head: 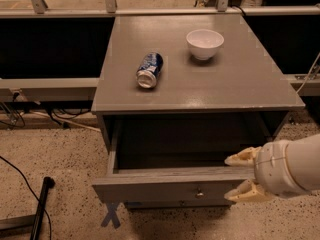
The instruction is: Close top drawer
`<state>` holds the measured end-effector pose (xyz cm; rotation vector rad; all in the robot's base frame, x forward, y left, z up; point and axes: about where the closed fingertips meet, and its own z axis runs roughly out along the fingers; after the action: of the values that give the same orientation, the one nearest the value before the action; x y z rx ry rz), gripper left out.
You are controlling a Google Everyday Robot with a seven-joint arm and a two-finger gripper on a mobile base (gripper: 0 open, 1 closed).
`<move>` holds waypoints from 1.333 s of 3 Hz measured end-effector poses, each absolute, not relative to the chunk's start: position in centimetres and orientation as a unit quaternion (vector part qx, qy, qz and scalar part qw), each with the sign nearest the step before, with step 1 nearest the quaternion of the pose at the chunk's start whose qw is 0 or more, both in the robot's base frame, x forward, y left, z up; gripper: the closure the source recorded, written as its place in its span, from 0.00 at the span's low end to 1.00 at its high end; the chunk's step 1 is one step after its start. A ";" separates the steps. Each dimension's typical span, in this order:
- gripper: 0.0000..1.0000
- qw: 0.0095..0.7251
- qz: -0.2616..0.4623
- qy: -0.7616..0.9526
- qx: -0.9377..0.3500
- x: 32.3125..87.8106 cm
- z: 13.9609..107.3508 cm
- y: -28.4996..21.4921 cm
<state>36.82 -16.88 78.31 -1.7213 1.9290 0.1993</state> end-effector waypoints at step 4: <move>1.00 0.320 0.120 0.722 -0.601 35.9 63.7 -17.4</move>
Offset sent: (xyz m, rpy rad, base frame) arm -0.0178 -0.0132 -0.1218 0.0765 -0.0184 -0.1663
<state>35.88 -17.36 63.66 -1.5811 1.8985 0.3144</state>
